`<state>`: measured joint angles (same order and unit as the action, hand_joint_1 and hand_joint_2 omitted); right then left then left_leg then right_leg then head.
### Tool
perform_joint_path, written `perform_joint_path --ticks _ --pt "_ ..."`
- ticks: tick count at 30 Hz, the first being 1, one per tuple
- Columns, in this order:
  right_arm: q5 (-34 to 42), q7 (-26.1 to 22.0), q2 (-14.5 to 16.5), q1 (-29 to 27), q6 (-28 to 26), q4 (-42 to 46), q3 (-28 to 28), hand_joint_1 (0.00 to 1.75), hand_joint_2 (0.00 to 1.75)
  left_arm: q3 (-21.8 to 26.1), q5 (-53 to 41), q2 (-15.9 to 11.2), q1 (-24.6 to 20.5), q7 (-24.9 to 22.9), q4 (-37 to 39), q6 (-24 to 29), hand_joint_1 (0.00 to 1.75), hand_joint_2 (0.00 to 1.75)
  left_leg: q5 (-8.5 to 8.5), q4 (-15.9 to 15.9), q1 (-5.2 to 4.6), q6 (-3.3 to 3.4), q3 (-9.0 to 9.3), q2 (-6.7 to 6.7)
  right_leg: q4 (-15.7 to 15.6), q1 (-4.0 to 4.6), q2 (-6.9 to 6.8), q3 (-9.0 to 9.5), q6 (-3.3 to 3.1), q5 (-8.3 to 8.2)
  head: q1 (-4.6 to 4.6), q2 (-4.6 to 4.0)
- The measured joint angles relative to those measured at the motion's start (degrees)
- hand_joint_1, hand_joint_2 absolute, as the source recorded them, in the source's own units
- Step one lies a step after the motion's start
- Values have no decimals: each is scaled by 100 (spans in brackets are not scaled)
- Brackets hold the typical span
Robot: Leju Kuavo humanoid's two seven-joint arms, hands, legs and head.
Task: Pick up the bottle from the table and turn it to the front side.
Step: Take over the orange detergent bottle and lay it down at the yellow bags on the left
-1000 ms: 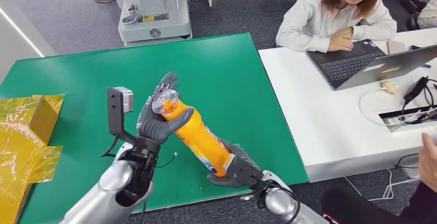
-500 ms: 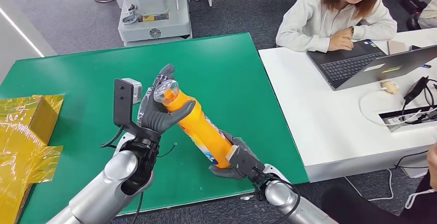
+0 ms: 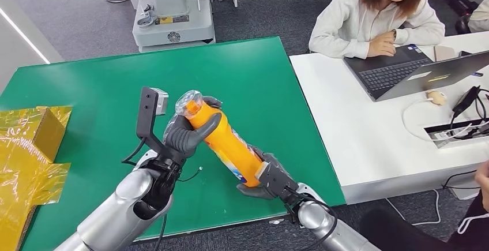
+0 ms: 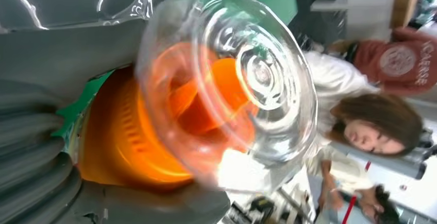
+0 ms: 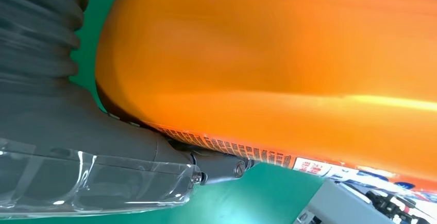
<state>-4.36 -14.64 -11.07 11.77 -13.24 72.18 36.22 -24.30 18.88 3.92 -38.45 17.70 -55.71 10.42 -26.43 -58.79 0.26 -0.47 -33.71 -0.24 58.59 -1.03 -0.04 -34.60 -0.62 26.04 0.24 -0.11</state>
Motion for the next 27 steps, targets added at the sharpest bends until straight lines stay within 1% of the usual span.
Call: perform_joint_path --ticks 2,5,9,10,13,14,16,18,24,27 --pt "49 -20 -26 -12 -3 -15 -5 175 175 13 322 -27 -13 -153 13 -214 175 175 0 0 0 0 -1 -1 1 0 -2 0 0 0 -1 0" --pt "156 -61 -88 -12 -3 -44 -13 175 175 20 627 -73 -38 -211 70 -357 175 175 0 0 0 0 -2 -1 1 0 -2 1 0 0 0 0" --pt "241 -113 -124 12 -3 -76 -16 175 175 20 737 -101 -52 -138 125 -362 175 175 0 0 0 0 -2 -2 1 0 -2 0 0 0 0 0" --pt "263 -123 -126 21 -4 -84 -15 151 175 20 742 -103 -54 -116 133 -358 175 175 0 0 0 0 -2 -2 1 0 -2 0 0 0 -1 0" --pt "323 -158 -130 66 -8 -108 -10 20 175 6 602 -109 -56 58 143 -260 175 175 0 0 0 0 -3 -2 1 0 -2 0 0 0 -1 0" --pt "349 -177 -130 96 -6 -114 -9 0 175 -16 448 -115 -57 177 142 -171 175 175 0 0 0 0 -3 -1 1 0 -2 0 0 0 -1 0" --pt "390 -216 -130 166 6 -117 -5 0 175 -91 31 -136 -60 422 132 47 175 175 0 0 0 0 -2 -1 1 0 -2 0 0 0 1 0" --pt "408 -246 -130 227 22 -117 -1 0 175 -154 -343 -169 -70 562 111 214 175 175 0 0 0 0 -1 -1 1 0 -1 0 0 0 1 0" --pt "682 -461 -132 317 127 -79 -1 0 175 -278 -1063 -372 -149 613 105 301 175 175 2 -1 1 -1 2 1 2 0 1 -2 -1 -1 -1 0" --pt "800 -566 -132 323 149 2 -3 0 175 -345 -1389 -481 -273 673 122 363 175 175 3 -1 1 -2 2 1 3 1 3 -2 -1 -1 -1 0"
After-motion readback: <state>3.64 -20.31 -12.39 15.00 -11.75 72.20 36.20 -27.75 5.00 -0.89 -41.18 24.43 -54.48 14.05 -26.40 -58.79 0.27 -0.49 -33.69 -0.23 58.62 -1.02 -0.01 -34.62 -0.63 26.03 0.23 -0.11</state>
